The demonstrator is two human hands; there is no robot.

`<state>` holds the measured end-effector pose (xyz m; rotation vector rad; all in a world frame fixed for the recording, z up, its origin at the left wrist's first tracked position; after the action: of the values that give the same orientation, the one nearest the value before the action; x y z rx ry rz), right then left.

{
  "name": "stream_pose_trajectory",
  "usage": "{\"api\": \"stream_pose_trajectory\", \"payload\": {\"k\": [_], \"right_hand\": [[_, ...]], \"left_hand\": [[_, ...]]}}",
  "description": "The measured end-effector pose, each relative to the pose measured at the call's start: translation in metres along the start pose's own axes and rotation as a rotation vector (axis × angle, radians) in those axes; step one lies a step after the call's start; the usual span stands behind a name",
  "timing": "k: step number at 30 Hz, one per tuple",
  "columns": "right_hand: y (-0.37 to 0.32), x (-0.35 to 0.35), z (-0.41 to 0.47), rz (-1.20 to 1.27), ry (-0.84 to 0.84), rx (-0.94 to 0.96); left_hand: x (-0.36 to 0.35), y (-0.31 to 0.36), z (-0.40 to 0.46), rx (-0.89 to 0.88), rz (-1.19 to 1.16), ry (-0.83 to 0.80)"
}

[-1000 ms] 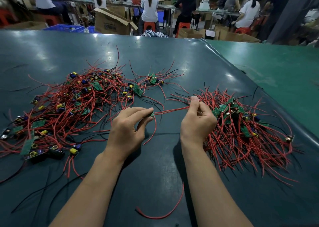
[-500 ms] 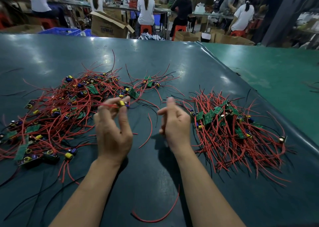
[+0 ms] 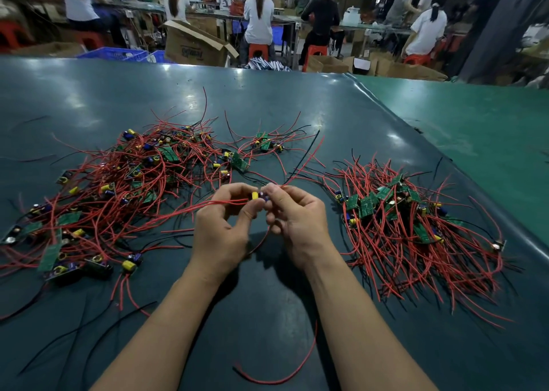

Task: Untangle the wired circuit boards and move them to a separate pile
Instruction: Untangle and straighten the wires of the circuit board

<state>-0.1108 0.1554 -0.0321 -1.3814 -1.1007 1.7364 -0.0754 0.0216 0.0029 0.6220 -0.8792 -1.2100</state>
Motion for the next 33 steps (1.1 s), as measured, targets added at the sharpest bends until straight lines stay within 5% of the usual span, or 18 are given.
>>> {"api": "stream_pose_trajectory", "payload": {"k": [9, 15, 19, 22, 27, 33], "right_hand": [[-0.021, 0.055, -0.011, 0.194, 0.457, 0.232], [-0.020, 0.050, -0.009, 0.275, 0.446, 0.294], [-0.015, 0.062, -0.014, 0.388, 0.515, 0.271], [-0.013, 0.051, -0.008, 0.284, 0.409, 0.162], [0.027, -0.034, -0.005, -0.230, -0.176, -0.117], [0.000, -0.024, -0.006, -0.400, -0.093, 0.207]], "left_hand": [[0.007, -0.002, 0.000, 0.020, -0.136, 0.109], [0.012, -0.004, -0.001, 0.021, -0.148, 0.162], [0.032, -0.012, -0.002, 0.049, -0.253, 0.346], [0.041, -0.020, -0.003, 0.094, -0.350, 0.426], [0.024, -0.034, 0.000, 0.220, -0.525, 0.268], [0.007, -0.042, 0.005, 0.309, -0.624, 0.117]]}}
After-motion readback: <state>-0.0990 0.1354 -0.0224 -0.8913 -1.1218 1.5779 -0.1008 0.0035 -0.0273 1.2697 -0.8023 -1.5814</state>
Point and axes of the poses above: each hand's wrist, its own z-axis towards the middle knuckle, its own x-axis out of the back of the hand, y = z × x, the point moved 9 cm from there along z, towards the middle knuckle, and after that the axes turned 12 degrees about -y, right-handed, at the moved point
